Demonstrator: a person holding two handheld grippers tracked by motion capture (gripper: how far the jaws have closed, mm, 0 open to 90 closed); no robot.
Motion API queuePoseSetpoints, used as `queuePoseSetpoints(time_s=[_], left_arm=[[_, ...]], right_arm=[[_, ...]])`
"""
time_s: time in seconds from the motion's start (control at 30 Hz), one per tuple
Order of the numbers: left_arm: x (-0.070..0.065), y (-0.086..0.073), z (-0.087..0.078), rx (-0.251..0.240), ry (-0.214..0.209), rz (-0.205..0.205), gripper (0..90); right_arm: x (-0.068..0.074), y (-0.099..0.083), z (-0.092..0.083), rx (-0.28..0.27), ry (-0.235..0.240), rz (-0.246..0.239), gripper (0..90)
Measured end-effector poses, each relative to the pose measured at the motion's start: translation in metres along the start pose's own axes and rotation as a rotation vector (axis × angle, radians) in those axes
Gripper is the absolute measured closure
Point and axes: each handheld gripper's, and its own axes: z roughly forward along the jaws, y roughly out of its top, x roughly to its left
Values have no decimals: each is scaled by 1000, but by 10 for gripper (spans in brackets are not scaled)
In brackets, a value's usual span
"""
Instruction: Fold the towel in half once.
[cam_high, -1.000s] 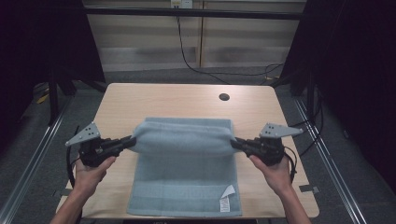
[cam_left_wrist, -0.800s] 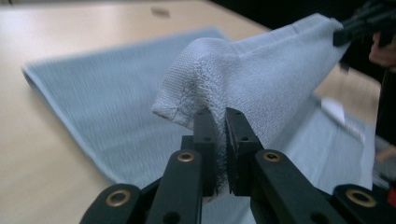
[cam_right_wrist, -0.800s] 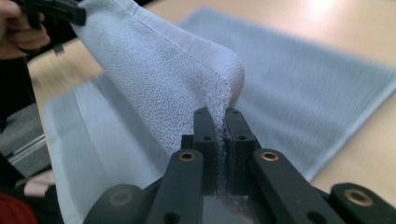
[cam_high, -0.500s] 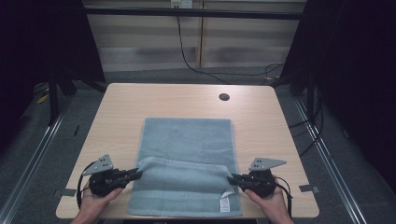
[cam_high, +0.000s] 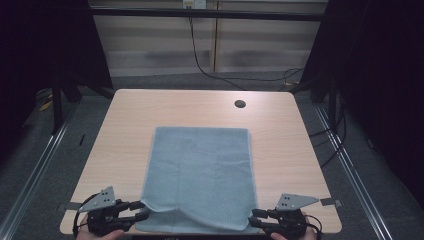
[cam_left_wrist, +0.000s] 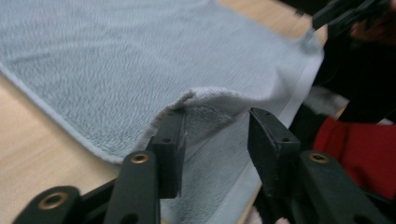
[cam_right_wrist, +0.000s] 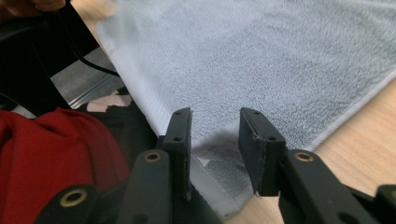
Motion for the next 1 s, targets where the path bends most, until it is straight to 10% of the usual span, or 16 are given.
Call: queuePoseSetpoints(time_s=[0.27, 0.67, 1.0], left_arm=[[32, 27, 17, -20, 65, -12, 577], [98, 70, 78, 88, 157, -67, 556], [125, 75, 100, 80, 223, -120, 555]], right_arm=[[-32, 27, 11, -56, -39, 3, 617], [-90, 93, 64, -59, -107, 12, 553], [-119, 111, 116, -9, -130, 46, 532]])
